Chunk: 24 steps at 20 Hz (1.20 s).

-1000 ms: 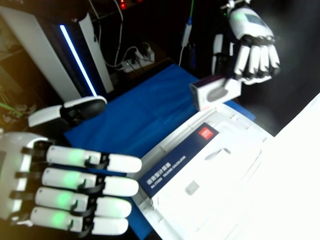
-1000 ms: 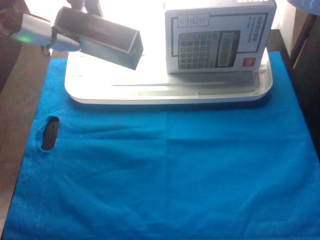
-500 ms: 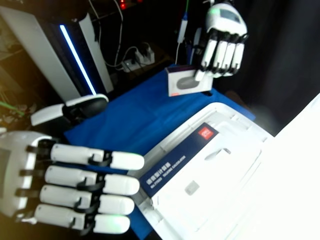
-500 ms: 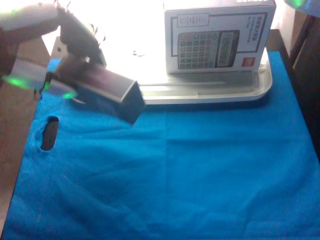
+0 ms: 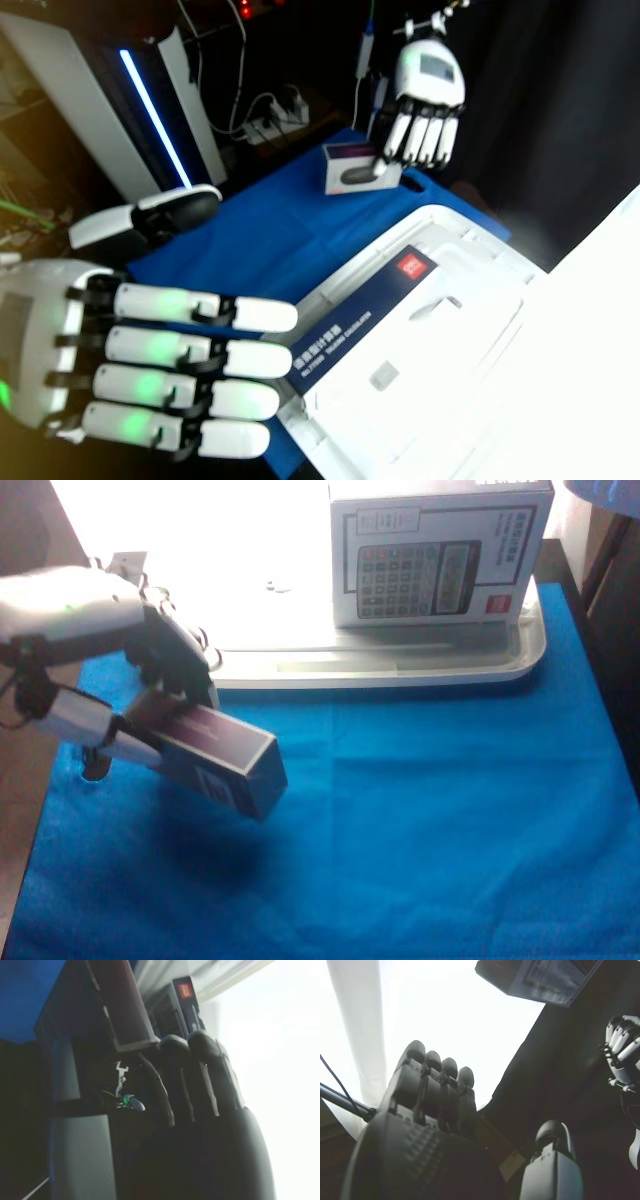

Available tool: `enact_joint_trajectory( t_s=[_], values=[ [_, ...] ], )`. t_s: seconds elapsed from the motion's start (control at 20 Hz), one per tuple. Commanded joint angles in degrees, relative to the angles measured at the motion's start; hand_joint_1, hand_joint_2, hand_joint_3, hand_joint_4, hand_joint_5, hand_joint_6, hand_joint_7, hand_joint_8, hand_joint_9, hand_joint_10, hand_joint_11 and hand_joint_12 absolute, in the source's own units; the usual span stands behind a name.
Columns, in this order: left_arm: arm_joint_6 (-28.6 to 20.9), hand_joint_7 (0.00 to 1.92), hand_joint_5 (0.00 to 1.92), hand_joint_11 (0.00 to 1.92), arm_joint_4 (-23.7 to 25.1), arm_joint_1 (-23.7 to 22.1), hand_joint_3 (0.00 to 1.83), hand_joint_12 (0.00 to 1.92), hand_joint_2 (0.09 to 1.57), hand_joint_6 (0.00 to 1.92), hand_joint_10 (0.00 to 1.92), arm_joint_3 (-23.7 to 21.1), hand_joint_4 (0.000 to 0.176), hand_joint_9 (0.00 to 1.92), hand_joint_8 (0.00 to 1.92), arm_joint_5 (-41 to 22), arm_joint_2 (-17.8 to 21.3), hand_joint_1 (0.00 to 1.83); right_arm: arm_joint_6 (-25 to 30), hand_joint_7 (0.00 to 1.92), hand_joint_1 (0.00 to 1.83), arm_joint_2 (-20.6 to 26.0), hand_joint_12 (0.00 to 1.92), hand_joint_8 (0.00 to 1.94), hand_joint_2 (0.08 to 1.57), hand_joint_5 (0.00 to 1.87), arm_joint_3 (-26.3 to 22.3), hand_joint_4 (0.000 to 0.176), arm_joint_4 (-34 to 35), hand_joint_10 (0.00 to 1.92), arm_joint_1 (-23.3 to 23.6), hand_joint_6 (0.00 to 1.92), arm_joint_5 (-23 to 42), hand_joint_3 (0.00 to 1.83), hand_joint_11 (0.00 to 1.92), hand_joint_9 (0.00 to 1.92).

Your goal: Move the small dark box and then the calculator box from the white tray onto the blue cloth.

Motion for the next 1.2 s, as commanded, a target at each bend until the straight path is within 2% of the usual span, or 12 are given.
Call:
enact_joint_trajectory(
  t_s=[0.0, 0.05, 0.15, 0.25, 0.35, 0.4, 0.45, 0.55, 0.65, 0.7, 0.75, 1.15],
  values=[
    [-0.5, 0.85, 1.09, 0.58, -3.2, -0.3, 0.0, 1.92, 1.08, 0.73, 1.73, 0.5, 0.0, 0.72, 1.43, -4.7, -0.4, 1.2, 0.7, 0.35, 0.26, 0.0, 0.61, 0.0, 0.89, 0.39, 0.3, 0.0, 1.3, 0.0, 0.5, 0.0, 6.9, 0.0, 0.0, 0.29],
    [-0.5, 0.85, 1.1, 0.67, -3.4, 0.2, 0.0, 1.92, 1.06, 0.76, 1.88, 0.8, 0.0, 0.76, 1.55, -4.8, -0.9, 1.19, 0.8, 0.35, 0.23, 0.0, 0.62, 0.0, 0.9, 0.38, 0.3, 0.0, 1.2, 0.0, 0.4, 0.0, 6.9, 0.0, 0.0, 0.28],
    [-0.5, 0.89, 1.04, 0.5, -3.5, 0.5, 0.0, 1.92, 1.13, 0.67, 1.58, 1.1, 0.0, 0.66, 1.38, -4.9, -1.4, 1.25, 0.9, 0.37, 0.22, 0.0, 0.65, 0.0, 0.9, 0.37, 0.3, 0.0, 1.1, 0.0, 0.4, 0.0, 6.9, 0.0, 0.0, 0.28],
    [-0.5, 0.88, 1.01, 0.55, -3.5, 0.5, 0.0, 1.92, 1.14, 0.7, 1.61, 1.2, 0.0, 0.67, 1.4, -4.8, -1.4, 1.25, 0.9, 0.38, 0.22, 0.0, 0.68, 0.0, 0.89, 0.36, 0.3, 0.0, 1.0, 0.0, 0.4, 0.0, 6.9, 0.0, 0.0, 0.28],
    [-0.5, 0.91, 0.87, 0.37, -3.5, 0.5, 0.0, 1.72, 1.16, 0.99, 1.2, 1.2, 0.0, 0.65, 1.25, -4.9, -1.4, 1.21, 0.9, 0.36, 0.2, 0.0, 0.72, 0.0, 0.88, 0.33, 0.3, 0.0, 1.0, 0.0, 0.4, 0.0, 6.9, 0.0, 0.0, 0.29],
    [-0.5, 0.82, 0.76, 0.14, -3.5, 0.5, 0.0, 1.48, 1.04, 0.47, 0.79, 1.2, 0.003, 0.59, 0.61, -5.0, -1.4, 1.02, 0.9, 0.35, 0.2, 0.0, 0.72, 0.0, 0.88, 0.32, 0.3, 0.0, 1.0, 0.0, 0.3, 0.0, 6.9, 0.0, 0.0, 0.29],
    [-0.5, 0.84, 0.74, 0.06, -3.6, 0.5, 0.0, 1.3, 0.99, 0.18, 0.45, 1.2, 0.01, 0.64, 0.26, -5.1, -1.4, 0.99, 0.9, 0.34, 0.2, -0.1, 0.73, 0.0, 0.88, 0.31, 0.3, 0.0, 1.0, 0.0, 0.3, 0.0, 6.9, 0.0, 0.0, 0.28],
    [-0.5, 0.71, 0.58, 0.04, -3.7, 0.5, 0.0, 0.85, 0.89, 0.01, 0.1, 1.0, 0.004, 0.63, 0.02, -5.1, -1.3, 1.0, 0.9, 0.34, 0.23, -0.1, 0.7, 0.0, 0.88, 0.31, 0.3, 0.0, 1.0, 0.0, 0.3, 0.0, 6.9, 0.0, 0.0, 0.28],
    [-0.5, 0.55, 0.44, 0.15, -3.8, 0.5, 0.0, 0.53, 0.83, 0.0, 0.0, 0.9, 0.043, 0.51, 0.0, -5.4, -1.0, 0.97, 0.9, 0.3, 0.25, -0.1, 0.65, 0.0, 0.9, 0.29, 0.3, 0.001, 1.0, 0.0, 0.3, 0.0, 6.9, 0.0, 0.0, 0.26],
    [-0.5, 0.5, 0.39, 0.17, -3.8, 0.5, 0.0, 0.51, 0.83, 0.0, 0.0, 0.8, 0.046, 0.47, 0.0, -5.5, -0.8, 0.97, 0.9, 0.29, 0.28, -0.1, 0.64, 0.0, 0.88, 0.26, 0.3, 0.008, 1.0, 0.0, 0.3, 0.0, 6.9, 0.0, 0.0, 0.25],
    [-0.5, 0.48, 0.39, 0.19, -3.8, 0.5, 0.0, 0.59, 0.79, 0.0, 0.0, 0.7, 0.014, 0.47, 0.0, -5.6, -0.6, 1.0, 0.9, 0.24, 0.3, -0.1, 0.65, 0.0, 0.87, 0.25, 0.3, 0.01, 1.0, 0.0, 0.3, 0.0, 6.9, 0.0, 0.0, 0.23],
    [-0.5, 0.47, 0.36, 0.09, -4.4, 0.4, 0.0, 0.91, 0.79, 0.0, 0.01, 0.6, 0.01, 0.51, 0.0, -6.5, 0.3, 0.99, 0.9, 0.15, 0.37, -0.2, 0.64, 0.0, 0.84, 0.24, 0.5, 0.01, 1.0, 0.0, 0.3, 0.0, 6.9, 0.0, 0.0, 0.2]
  ],
)
